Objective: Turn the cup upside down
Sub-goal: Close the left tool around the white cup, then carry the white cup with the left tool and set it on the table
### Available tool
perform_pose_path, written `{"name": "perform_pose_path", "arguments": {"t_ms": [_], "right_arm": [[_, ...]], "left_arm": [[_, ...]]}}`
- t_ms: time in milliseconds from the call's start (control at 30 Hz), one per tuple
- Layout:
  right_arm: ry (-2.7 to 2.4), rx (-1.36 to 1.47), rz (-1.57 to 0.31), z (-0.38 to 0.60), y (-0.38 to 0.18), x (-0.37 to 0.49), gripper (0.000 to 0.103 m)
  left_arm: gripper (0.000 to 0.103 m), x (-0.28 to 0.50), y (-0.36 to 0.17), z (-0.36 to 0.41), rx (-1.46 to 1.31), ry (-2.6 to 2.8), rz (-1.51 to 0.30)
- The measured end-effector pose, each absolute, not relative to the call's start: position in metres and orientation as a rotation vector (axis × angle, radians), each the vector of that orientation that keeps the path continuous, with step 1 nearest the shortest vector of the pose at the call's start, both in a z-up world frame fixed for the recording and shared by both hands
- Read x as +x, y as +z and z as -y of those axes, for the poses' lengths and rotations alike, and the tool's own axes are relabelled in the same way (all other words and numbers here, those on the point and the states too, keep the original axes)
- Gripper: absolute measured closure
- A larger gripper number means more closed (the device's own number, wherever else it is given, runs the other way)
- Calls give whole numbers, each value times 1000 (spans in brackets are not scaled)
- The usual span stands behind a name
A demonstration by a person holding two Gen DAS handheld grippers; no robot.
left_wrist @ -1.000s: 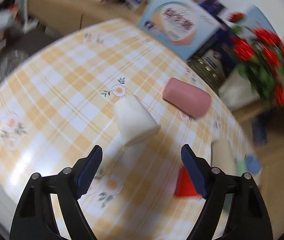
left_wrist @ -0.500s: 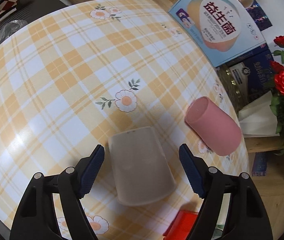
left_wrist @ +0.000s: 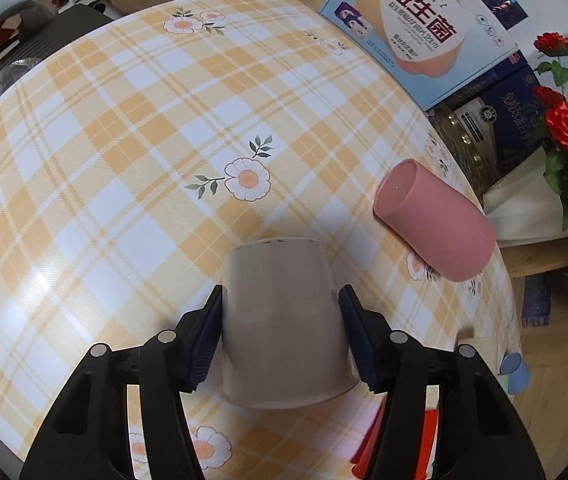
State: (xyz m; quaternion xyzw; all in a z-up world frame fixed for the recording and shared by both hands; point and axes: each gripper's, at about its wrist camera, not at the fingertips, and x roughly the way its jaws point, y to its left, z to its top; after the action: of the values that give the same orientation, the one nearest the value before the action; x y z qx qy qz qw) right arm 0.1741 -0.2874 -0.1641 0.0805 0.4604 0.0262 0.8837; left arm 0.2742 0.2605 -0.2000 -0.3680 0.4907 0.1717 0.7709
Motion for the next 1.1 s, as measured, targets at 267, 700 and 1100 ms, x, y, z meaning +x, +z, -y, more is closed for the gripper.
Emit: {"name": "perform_pose_path", "arguments": {"t_ms": [267, 700, 1100], "right_arm": [[55, 218, -923, 298, -154, 167, 15], [-23, 243, -876, 353, -144, 157, 15], [-108, 253, -841, 418, -138, 143, 15]], "left_arm": [[48, 241, -160, -229, -687, 288, -1056], [48, 181, -130, -37, -555, -83, -1084], [48, 190, -177, 152, -448, -371, -1255]]}}
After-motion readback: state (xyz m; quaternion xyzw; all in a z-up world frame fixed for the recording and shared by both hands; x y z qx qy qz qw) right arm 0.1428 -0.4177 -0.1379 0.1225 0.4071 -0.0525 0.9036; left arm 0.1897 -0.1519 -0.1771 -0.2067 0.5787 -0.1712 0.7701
